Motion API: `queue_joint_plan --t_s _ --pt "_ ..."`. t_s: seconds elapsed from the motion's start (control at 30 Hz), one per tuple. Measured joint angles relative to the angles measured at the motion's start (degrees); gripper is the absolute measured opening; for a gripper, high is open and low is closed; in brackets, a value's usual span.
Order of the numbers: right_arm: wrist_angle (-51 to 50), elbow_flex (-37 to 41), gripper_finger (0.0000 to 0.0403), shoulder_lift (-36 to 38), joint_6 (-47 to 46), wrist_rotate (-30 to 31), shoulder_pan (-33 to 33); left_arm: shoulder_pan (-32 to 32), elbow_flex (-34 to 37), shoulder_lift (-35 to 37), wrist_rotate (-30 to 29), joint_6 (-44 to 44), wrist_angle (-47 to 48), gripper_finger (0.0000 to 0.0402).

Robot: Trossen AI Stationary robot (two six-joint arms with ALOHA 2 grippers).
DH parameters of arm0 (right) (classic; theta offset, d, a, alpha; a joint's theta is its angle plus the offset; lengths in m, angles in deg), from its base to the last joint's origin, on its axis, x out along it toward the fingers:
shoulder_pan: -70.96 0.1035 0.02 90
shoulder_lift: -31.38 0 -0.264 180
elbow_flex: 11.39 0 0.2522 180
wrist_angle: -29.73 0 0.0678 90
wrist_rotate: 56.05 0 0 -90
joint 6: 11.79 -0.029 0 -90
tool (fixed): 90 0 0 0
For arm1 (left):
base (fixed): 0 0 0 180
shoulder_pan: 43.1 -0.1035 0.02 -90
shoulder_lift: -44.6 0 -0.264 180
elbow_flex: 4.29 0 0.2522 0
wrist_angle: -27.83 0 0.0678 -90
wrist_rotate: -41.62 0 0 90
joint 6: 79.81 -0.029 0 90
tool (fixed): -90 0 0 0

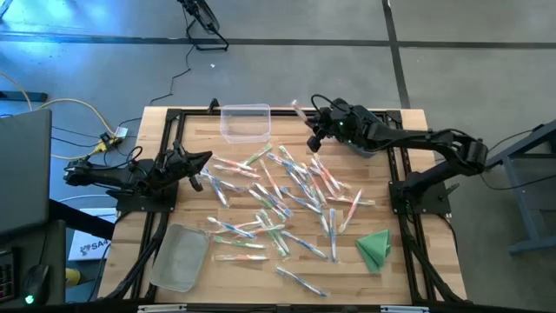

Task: Pick & Place Toothbrushes
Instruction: Put the orange toothbrush into the transparent bin

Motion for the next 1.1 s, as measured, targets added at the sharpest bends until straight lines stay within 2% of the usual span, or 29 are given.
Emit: queue_joint_plan --t_s 0.23,0.4,0.53,0.8,0.9,1.1 --pt "1.9 0.0 0.0023 0.0 0.5 0.1 0.0 0.0 0.0 0.0 0.0 0.0 -0.6 0.0075" --pt "3.6 0.0 0.0023 0.0 0.5 0.1 0.0 0.0 0.0 0.0 -0.2 -3.9 -6.7 0.0104" --pt "6.8 0.0 0.0023 0.0 1.0 0.1 0.0 0.0 0.0 -0.3 -0.2 -6.3 -9.9 0.0106" --pt "12.3 0.0 0.0023 0.0 2.6 -1.4 0.0 0.0 0.0 -4.4 -0.7 -2.9 -10.3 0.0096" --pt "13.5 0.0 0.0023 0.0 2.6 -1.6 0.2 -1.1 0.0 -9.1 -0.3 -3.3 -15.8 0.0082" --pt "15.3 0.0 0.0023 0.0 2.3 -3.0 0.6 -7.5 0.0 -19.6 5.2 -3.1 -26.2 0.0063"
